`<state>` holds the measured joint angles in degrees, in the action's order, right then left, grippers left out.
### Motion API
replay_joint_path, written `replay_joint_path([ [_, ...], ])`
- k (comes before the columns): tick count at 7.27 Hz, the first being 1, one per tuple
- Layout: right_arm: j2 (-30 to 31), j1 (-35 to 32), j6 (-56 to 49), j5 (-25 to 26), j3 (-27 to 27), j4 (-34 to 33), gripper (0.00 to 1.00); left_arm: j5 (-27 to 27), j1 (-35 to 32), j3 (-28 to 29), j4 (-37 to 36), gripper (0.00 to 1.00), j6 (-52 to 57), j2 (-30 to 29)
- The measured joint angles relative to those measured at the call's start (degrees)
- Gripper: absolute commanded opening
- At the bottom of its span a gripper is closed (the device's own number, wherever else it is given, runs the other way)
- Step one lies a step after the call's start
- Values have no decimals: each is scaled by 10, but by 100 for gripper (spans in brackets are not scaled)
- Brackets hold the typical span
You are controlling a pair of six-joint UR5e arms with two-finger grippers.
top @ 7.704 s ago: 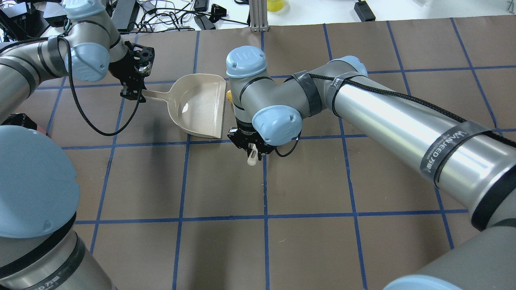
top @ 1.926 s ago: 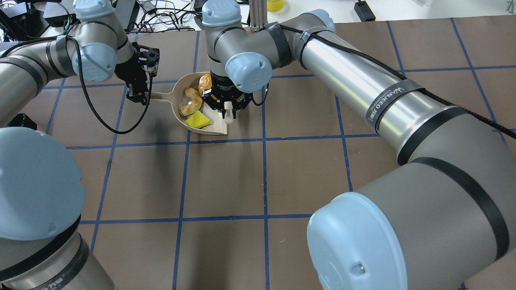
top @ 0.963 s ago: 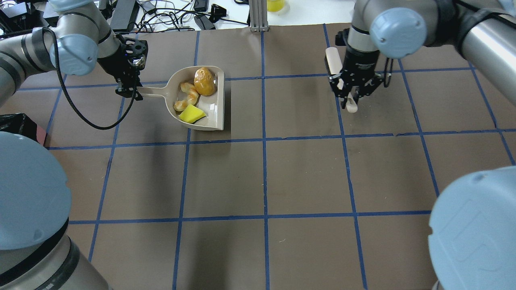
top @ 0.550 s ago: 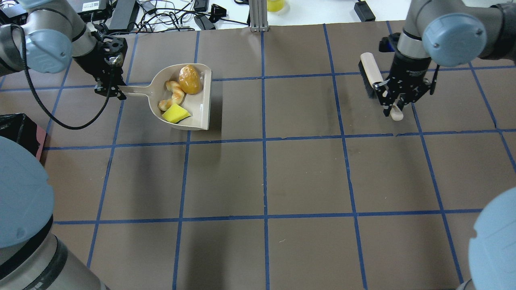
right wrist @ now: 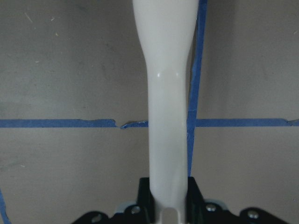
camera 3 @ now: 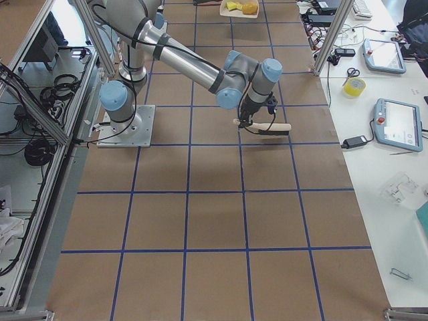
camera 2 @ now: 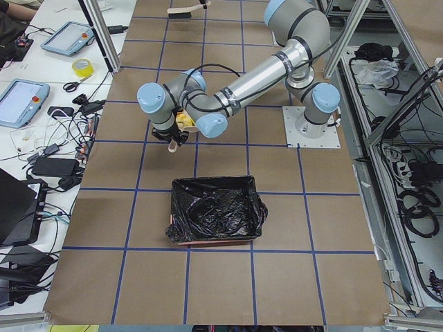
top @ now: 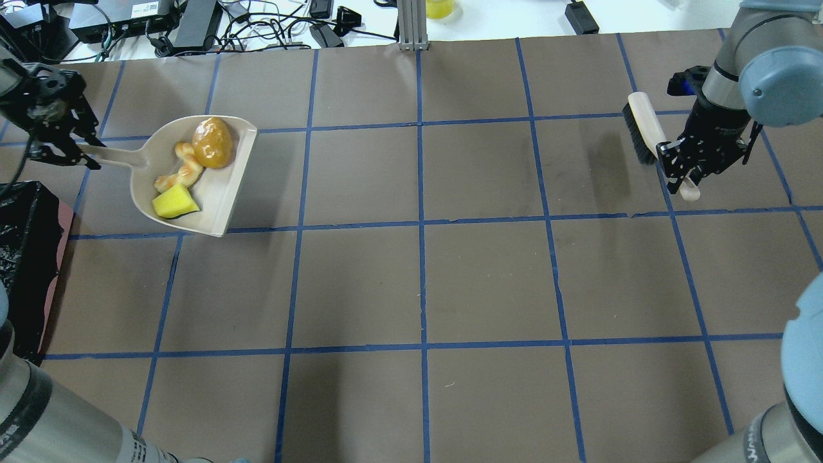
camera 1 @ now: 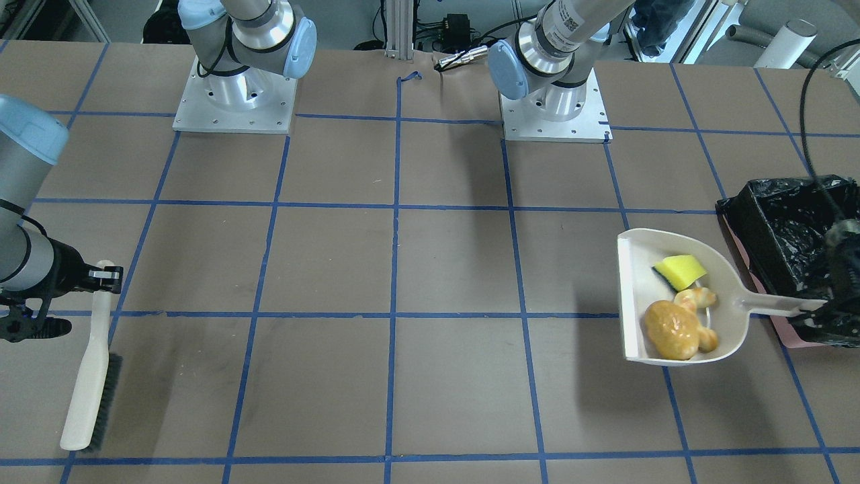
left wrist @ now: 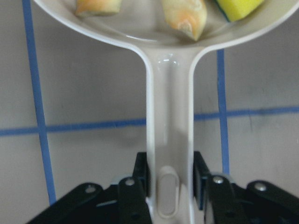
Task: Sweep and dump trash into bin
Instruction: 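Swing the dustpan over the black bin with the left gripper and tip it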
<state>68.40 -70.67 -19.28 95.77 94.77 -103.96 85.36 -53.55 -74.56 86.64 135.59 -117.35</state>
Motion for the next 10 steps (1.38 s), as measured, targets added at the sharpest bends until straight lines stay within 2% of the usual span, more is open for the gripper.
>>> replay_joint_path([
  [2, 0, 14, -1, 0, 12, -5, 0, 2, 79, 59, 54, 1, 106, -14],
  [5, 9, 17, -3, 0, 33, -9, 0, 14, 166, 120, 71, 0, 257, -35],
  [7, 9, 18, -4, 0, 38, -11, 11, 43, 184, 175, 49, 0, 359, -57],
  [10, 5, 19, 0, 1, 39, -10, 13, 82, 185, 216, -48, 0, 479, -87],
])
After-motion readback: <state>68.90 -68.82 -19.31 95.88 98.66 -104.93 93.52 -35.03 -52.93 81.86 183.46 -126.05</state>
